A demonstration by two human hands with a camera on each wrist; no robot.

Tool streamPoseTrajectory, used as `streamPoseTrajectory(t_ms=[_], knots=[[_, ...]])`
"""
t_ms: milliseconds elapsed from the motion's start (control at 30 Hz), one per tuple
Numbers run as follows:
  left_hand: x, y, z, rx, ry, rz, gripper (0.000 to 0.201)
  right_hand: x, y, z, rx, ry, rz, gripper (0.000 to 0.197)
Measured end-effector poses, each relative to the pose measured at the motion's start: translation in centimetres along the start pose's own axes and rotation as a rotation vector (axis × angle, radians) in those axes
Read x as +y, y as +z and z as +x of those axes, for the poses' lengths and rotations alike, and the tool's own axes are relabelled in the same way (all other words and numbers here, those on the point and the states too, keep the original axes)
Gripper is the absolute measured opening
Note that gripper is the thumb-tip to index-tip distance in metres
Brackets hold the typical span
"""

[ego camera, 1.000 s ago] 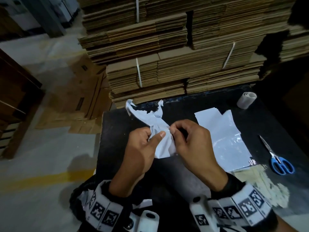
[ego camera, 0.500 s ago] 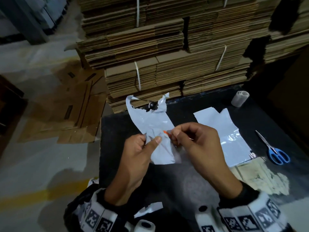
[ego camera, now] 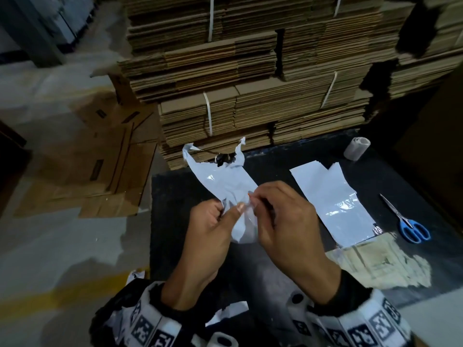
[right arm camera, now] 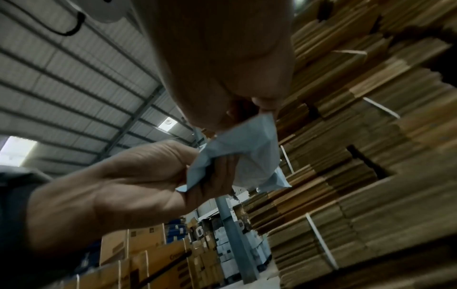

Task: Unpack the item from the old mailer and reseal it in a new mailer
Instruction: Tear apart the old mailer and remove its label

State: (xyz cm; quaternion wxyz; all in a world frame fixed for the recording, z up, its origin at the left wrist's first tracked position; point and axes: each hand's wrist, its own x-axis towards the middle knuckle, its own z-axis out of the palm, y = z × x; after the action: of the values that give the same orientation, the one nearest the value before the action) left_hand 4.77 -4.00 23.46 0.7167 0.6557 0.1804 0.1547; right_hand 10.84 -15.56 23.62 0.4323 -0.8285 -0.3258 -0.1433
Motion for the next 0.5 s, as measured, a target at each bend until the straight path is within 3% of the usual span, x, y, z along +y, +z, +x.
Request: streamPoseTrajectory(t_ms=[233,367,500], knots=[[0.5,-0.1,-0.2,-0.059,-0.039,-0.126,0.033,-0.5,-0.3,0.2,-0.041,0.38,0.355,0.014],[0.5,0.0,-0.2,-0.056,-0.049,-0.22,0.024,-1.2,-0.5,0.7,-0.073,0.566,0.587,0.019],[0.4,-0.2,-0.1,-0.014,-0.059,-0.299,0.026,-1.3,-1.4,1.5,-0.015,0.775,0.967,0.021]])
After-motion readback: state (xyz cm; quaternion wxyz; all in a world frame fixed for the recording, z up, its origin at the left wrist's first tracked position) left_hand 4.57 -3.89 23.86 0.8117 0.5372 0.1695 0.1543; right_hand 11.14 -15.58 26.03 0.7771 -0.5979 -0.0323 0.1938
